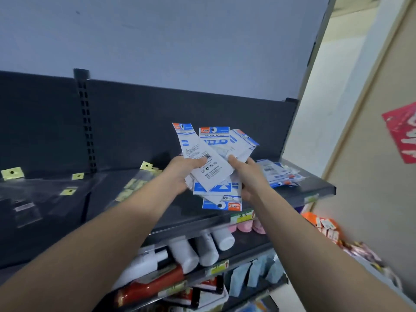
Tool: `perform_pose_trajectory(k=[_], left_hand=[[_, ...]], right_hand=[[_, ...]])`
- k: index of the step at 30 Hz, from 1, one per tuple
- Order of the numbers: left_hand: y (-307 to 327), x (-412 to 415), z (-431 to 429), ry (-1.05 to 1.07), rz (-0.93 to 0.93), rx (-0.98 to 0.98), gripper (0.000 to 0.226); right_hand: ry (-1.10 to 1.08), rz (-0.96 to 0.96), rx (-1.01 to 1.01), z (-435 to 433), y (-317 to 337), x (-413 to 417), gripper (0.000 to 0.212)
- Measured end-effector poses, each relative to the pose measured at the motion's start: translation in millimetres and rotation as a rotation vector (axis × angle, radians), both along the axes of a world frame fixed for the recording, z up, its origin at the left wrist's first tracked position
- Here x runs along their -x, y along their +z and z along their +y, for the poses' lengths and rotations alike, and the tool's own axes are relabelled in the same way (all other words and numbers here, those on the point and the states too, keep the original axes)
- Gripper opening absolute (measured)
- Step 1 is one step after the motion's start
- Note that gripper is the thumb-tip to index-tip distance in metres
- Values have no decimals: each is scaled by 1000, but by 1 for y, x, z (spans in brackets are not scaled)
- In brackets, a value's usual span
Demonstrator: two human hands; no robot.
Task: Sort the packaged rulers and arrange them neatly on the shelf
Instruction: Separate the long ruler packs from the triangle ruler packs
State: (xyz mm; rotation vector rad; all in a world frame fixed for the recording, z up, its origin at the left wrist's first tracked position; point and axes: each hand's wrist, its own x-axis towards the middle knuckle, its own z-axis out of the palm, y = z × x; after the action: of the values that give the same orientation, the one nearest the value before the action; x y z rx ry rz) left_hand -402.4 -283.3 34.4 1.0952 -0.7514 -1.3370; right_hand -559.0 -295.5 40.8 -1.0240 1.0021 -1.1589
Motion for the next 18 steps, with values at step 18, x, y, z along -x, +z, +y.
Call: perform_pose_trajectory(k=[18], left_hand=[[-22, 184, -196, -69, -132, -20, 15]], right_hand=[[-162, 165, -117, -181, -18, 181, 7]])
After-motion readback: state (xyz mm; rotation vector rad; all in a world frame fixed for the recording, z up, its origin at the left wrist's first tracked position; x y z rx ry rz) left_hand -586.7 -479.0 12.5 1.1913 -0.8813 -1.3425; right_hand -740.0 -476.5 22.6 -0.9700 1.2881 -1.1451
